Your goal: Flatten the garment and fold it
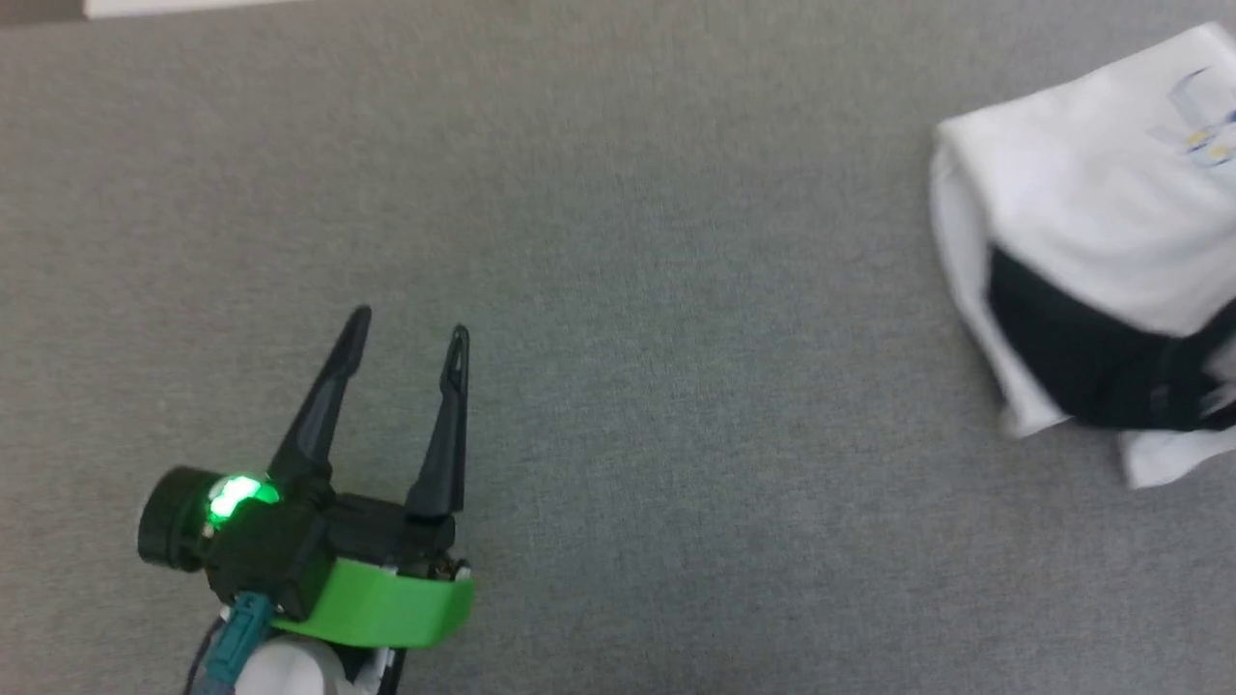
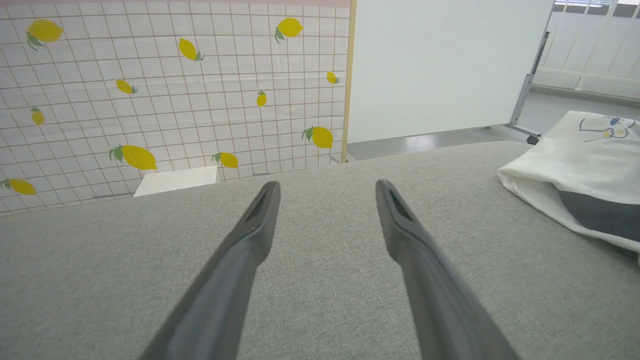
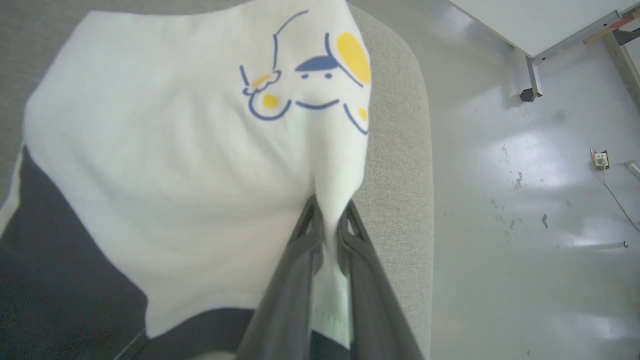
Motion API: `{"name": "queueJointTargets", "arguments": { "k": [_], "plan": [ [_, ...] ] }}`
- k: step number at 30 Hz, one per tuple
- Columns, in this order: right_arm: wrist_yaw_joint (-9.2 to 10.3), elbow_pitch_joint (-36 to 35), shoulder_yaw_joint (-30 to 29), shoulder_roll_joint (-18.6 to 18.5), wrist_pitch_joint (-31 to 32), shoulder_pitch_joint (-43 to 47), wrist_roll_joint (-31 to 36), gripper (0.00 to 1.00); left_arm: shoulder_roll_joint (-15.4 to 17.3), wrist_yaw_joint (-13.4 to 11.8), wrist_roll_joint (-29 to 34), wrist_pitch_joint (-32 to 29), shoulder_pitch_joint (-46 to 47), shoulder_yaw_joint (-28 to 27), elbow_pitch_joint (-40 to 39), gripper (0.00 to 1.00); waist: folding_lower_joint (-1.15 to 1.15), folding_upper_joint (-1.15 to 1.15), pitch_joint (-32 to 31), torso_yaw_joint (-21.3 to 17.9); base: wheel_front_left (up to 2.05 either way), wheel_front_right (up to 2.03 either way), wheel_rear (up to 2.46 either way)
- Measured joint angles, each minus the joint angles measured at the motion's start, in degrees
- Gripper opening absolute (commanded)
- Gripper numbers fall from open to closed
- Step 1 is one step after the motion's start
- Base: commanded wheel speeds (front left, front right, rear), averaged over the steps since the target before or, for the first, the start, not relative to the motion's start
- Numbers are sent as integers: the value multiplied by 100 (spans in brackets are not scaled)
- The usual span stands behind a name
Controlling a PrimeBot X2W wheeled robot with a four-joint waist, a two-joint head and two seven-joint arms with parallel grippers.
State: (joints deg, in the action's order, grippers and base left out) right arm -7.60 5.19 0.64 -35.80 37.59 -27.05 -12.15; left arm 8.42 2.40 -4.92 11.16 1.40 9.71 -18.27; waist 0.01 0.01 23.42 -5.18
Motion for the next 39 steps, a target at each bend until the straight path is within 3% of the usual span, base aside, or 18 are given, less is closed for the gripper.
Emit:
{"name": "queueJointTargets", "arguments": {
  "k": [6, 18, 20, 21, 22, 31, 35, 39],
  "plan": [
    [0, 236, -382, -491, 37, -268, 160, 0, 107, 0, 49, -38, 258, -52, -119, 100, 0, 0, 604, -74, 0, 0, 0],
    [0, 1020, -842, -664, -247, -613, 857, 0, 152, -14, 81, -38, 587, 42, -36, 100, 0, 0, 1326, -80, 0, 0, 0],
    [0, 1103, -912, -623, -290, -615, 916, 34, 112, -27, 68, -22, 594, 42, -10, 100, 0, 0, 1319, -54, 0, 0, 0],
    [0, 1131, -939, -595, -293, -615, 942, 70, 92, -29, 46, -12, 595, 41, -8, 100, 0, 0, 1306, -49, 0, 0, 0],
    [0, 1147, -957, -561, -335, -615, 989, 100, 76, -27, 4, 11, 595, 41, -2, 100, 0, 0, 1283, -44, 0, 0, 0],
    [0, 1115, -1134, -203, -573, -545, 1185, 100, -20, -205, -167, 163, 484, -123, 250, 100, -1, 0, 734, -13, 0, 0, 0],
    [0, 909, -1552, 379, -816, -341, 1161, 100, -90, -267, -300, 227, 211, -159, 412, 100, -1, 0, 330, 14, 0, 0, 0],
    [0, 503, -1567, 1066, -1033, 80, 1092, 100, -101, -304, -423, 263, -112, -223, 549, 100, -1, 0, -139, 50, 0, 0, 0]
  ]
}}
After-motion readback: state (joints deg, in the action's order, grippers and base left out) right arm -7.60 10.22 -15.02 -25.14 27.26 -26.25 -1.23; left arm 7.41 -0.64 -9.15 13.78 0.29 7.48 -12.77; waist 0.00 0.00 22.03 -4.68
